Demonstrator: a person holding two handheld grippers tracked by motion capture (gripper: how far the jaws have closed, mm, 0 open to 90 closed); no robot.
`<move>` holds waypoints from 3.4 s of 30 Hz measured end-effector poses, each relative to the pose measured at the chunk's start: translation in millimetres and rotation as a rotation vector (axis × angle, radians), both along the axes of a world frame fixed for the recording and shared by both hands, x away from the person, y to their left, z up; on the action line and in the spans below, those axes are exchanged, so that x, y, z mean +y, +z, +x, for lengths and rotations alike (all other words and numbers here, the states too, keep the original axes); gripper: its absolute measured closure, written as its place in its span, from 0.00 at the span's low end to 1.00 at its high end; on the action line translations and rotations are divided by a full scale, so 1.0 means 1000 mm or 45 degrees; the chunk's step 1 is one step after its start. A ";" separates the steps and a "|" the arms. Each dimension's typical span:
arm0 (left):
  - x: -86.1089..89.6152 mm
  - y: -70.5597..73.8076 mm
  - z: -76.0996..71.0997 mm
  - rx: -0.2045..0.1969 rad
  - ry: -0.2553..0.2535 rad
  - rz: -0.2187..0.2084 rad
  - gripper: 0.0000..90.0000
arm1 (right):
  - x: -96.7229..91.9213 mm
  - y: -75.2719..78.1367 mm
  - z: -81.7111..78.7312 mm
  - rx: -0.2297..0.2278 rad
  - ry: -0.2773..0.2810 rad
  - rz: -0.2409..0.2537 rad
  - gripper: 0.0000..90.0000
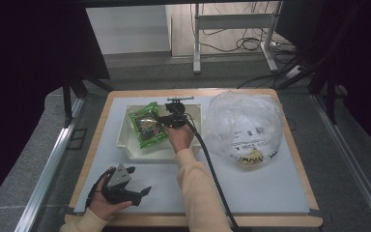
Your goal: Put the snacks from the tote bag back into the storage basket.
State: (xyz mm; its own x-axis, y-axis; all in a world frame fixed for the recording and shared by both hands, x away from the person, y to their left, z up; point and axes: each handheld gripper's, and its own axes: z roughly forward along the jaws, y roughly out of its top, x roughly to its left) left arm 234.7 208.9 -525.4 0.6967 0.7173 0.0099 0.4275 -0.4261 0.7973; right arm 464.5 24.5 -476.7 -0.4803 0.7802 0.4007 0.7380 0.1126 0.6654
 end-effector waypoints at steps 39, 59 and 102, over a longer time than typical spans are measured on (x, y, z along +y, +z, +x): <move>0.001 -0.001 0.002 0.008 0.008 0.008 0.10 | 0.000 0.007 -0.015 -0.073 0.110 -0.121 0.55; 0.002 -0.002 0.002 -0.006 0.028 0.033 0.10 | -0.045 0.042 -0.047 -0.258 0.296 -0.069 0.44; 0.004 -0.007 0.004 -0.027 0.125 0.055 0.10 | -0.216 -0.017 -0.162 -0.431 0.356 -0.211 0.36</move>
State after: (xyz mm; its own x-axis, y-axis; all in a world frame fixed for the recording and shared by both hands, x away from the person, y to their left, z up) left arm 238.7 212.8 -532.7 0.6221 0.7809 0.0560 0.4523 -0.4169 0.7884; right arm 302.3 -191.4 -493.6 -0.7636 0.6423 0.0665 0.4088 0.4011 0.8197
